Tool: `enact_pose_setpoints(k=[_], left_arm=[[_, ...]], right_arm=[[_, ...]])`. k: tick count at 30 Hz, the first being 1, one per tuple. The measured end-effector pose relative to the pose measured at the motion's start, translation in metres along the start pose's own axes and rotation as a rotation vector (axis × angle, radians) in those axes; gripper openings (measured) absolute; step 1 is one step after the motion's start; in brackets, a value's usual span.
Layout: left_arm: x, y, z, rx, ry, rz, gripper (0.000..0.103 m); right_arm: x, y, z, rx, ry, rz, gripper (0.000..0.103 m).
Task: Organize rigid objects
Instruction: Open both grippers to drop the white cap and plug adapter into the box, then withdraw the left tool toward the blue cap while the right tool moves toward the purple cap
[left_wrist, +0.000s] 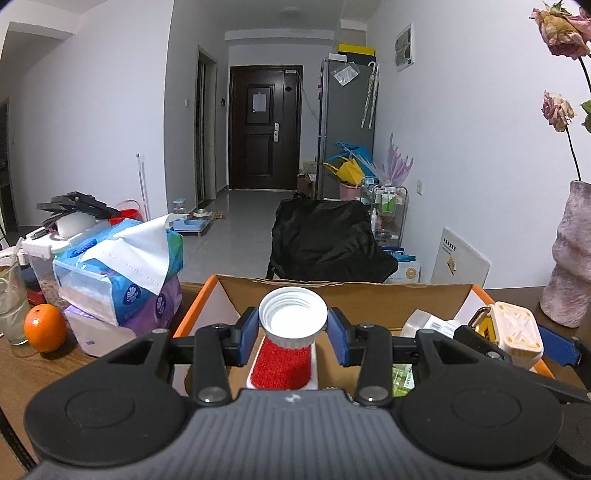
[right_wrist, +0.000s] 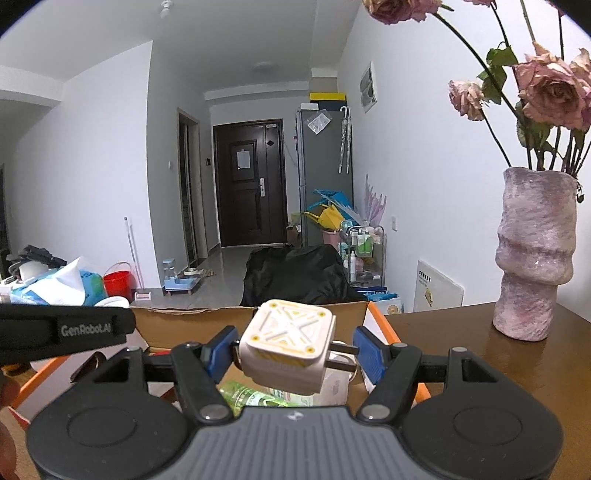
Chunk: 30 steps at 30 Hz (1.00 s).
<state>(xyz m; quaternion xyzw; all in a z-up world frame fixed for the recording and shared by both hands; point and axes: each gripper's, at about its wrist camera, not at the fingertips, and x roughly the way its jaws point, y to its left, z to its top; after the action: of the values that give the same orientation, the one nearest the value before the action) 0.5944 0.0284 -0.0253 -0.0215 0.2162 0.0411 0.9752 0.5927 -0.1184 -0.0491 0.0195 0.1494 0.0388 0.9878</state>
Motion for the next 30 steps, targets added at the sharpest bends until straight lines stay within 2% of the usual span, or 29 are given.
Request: enact_pose_setpoints(k=[10,13,14,16,17,18,19,20,21,25,30], left_arm=[[0.011,0.008,0.001,0.001,0.023,0.002,0.042],[0.012,0.013,0.001,-0.02,0.035,-0.018,0.043],[0.013,0.014,0.001,-0.023,0.037,-0.014,0.047],[0.012,0.015,0.0,-0.018,0.033,-0.005,0.064],[0.011,0.016,0.0,-0.016,0.027,0.007,0.079],[0.01,0.016,0.0,-0.018,0.019,0.021,0.086],[0.009,0.016,0.0,-0.02,0.012,0.031,0.087],[0.008,0.017,0.0,-0.021,0.01,0.036,0.09],[0.008,0.017,0.0,-0.025,0.013,0.038,0.101],[0.006,0.016,0.001,-0.021,-0.003,0.054,0.103],[0.005,0.015,0.0,-0.011,-0.001,0.057,0.103]], right_arm=[[0.01,0.002,-0.003,-0.027,0.026,0.018,0.068],[0.012,-0.001,-0.002,-0.029,0.042,0.021,0.068],[0.012,-0.002,-0.002,-0.024,0.05,0.023,0.069],[0.011,-0.004,-0.002,-0.016,0.045,0.016,0.071],[0.01,-0.005,-0.001,-0.015,0.042,0.013,0.074],[0.009,-0.006,-0.001,-0.012,0.036,0.01,0.082],[0.008,-0.007,-0.001,-0.007,0.027,0.005,0.087],[0.007,-0.008,-0.001,-0.002,0.022,0.0,0.088],[0.007,-0.009,-0.001,0.001,0.019,-0.004,0.091],[0.005,-0.011,-0.002,0.009,0.001,-0.028,0.103],[0.005,-0.009,-0.003,0.003,0.005,-0.032,0.103]])
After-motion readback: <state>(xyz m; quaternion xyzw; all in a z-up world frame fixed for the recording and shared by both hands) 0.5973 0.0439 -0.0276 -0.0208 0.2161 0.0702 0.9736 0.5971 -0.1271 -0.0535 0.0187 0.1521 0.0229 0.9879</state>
